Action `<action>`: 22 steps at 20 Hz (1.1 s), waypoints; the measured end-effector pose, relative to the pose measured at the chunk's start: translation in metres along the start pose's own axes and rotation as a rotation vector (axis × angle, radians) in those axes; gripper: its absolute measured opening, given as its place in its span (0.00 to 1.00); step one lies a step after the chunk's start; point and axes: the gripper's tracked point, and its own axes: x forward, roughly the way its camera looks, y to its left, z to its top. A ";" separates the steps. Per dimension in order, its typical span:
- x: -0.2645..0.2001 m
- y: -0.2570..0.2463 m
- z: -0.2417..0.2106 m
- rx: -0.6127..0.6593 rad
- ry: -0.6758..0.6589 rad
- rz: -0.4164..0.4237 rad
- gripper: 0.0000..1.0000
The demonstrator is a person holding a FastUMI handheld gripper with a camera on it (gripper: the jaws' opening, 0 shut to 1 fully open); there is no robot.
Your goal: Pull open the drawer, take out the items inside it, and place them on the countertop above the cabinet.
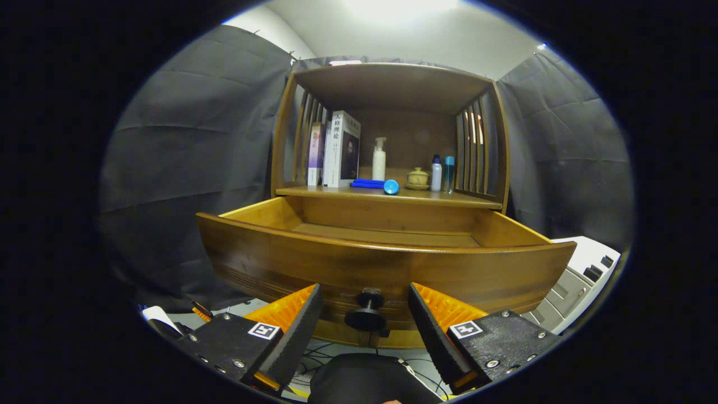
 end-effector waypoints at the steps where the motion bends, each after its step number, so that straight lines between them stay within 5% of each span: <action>1: 0.004 -0.001 -0.004 0.000 0.009 -0.006 0.94; 13: 0.027 -0.014 -0.009 0.037 0.010 -0.109 0.94; 22: 0.046 -0.011 -0.006 0.036 0.003 -0.094 0.95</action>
